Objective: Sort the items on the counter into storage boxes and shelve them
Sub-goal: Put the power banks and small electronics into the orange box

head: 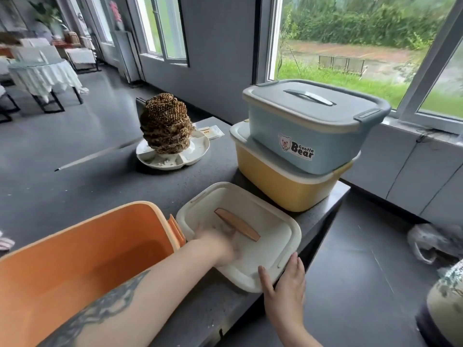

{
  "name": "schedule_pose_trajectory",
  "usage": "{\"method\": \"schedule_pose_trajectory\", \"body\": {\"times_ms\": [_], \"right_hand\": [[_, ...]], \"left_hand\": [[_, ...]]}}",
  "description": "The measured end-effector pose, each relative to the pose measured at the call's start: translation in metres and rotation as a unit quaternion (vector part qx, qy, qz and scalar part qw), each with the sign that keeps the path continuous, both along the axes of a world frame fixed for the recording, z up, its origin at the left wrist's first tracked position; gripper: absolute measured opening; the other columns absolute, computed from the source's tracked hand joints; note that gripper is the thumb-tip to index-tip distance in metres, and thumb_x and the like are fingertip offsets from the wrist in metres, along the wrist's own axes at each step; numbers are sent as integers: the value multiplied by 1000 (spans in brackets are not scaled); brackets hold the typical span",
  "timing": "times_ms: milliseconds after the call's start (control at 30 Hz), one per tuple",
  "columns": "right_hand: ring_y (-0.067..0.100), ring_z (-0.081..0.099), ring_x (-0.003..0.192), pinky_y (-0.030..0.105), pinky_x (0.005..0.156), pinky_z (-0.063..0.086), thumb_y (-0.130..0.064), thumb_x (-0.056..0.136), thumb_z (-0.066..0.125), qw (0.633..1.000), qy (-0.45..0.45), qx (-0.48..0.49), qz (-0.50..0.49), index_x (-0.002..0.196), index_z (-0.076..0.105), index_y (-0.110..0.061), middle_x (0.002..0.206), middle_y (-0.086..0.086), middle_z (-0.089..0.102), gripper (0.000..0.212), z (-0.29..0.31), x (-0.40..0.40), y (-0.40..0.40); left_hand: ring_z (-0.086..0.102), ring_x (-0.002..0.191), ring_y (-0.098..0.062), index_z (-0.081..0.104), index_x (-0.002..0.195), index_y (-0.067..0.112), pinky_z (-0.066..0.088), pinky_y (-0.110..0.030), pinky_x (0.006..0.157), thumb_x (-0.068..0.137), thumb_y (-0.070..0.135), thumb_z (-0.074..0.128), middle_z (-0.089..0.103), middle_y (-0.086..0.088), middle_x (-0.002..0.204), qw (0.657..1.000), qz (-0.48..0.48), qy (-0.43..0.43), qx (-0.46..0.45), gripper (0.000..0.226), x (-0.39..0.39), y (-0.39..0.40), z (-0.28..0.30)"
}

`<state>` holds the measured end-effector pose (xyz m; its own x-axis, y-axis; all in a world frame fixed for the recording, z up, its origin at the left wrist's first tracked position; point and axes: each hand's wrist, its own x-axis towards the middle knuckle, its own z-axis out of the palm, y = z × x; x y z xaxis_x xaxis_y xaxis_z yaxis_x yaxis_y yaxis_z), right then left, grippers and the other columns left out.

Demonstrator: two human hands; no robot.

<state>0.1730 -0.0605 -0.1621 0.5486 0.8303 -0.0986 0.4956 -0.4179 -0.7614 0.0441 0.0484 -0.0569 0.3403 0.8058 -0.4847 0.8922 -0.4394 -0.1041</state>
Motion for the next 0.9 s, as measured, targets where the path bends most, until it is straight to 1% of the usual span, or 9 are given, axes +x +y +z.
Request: {"method": "schedule_pose_trajectory", "body": {"times_ms": [67, 100, 200, 300, 400, 467, 567, 700, 900], "right_hand": [[30, 13, 144, 48, 116, 17, -56, 86, 56, 1000, -1, -9, -10, 153, 8, -15, 159, 10, 7, 93, 10, -4, 5], [30, 14, 144, 49, 115, 16, -53, 85, 59, 1000, -2, 3, -20, 153, 12, -15, 159, 10, 10, 90, 17, -9, 9], [28, 26, 140, 48, 112, 22, -44, 87, 61, 994, -27, 98, 45, 147, 33, -16, 154, 8, 30, 72, 44, -33, 15], [18, 35, 136, 42, 111, 30, -49, 89, 51, 951, -5, 209, 226, 138, 46, -20, 145, -1, 42, 58, 74, -77, 24], [15, 32, 138, 38, 114, 28, -58, 84, 44, 912, 4, 197, 359, 142, 42, -21, 147, -2, 39, 69, 99, -123, 43], [20, 33, 138, 39, 113, 29, -53, 87, 53, 902, -30, 147, 405, 146, 36, -18, 149, 2, 39, 70, 106, -142, 65], [28, 40, 134, 40, 108, 35, -46, 88, 61, 901, -76, 75, 420, 148, 30, -14, 148, 9, 42, 75, 117, -159, 93], [33, 48, 127, 40, 100, 40, -45, 87, 63, 895, -127, 39, 425, 146, 33, -15, 141, 14, 50, 73, 120, -173, 98], [31, 48, 127, 39, 101, 40, -42, 86, 65, 881, -143, 45, 449, 147, 31, -16, 142, 11, 49, 75, 117, -203, 68]], "left_hand": [[36, 136, -21, 30, 146, 29, 8, -48, 116, 93, 54, 34, 43, 0, 145, 985, 45, -135, 95, 58, -14, -4, 19], [39, 134, -17, 37, 141, 29, 8, -45, 117, 93, 53, 37, 49, 4, 140, 963, 78, -209, 152, 54, -27, -9, 29], [40, 131, -11, 43, 138, 31, 13, -36, 116, 93, 50, 45, 47, 11, 142, 863, 190, -351, 308, 49, -83, -36, 51], [42, 130, -17, 48, 136, 27, 28, -36, 113, 93, 43, 49, 48, 6, 142, 783, 312, -342, 415, 46, -162, -75, 56], [35, 137, -22, 45, 140, 22, 27, -39, 113, 91, 35, 54, 38, 1, 150, 731, 458, -287, 418, 51, -238, -120, 52], [23, 143, -17, 35, 146, 22, 20, -37, 116, 93, 33, 51, 24, 2, 157, 725, 514, -258, 378, 57, -272, -147, 45], [10, 146, -9, 21, 151, 25, 12, -31, 118, 98, 35, 43, 8, 9, 160, 718, 551, -276, 323, 58, -299, -180, 29], [18, 144, -5, 26, 149, 27, 15, -21, 113, 102, 35, 34, 17, 12, 158, 707, 556, -306, 311, 49, -304, -200, 15], [33, 137, -6, 27, 148, 34, 29, -21, 105, 100, 25, 36, 27, 18, 154, 693, 570, -307, 315, 49, -331, -232, 15]]}}
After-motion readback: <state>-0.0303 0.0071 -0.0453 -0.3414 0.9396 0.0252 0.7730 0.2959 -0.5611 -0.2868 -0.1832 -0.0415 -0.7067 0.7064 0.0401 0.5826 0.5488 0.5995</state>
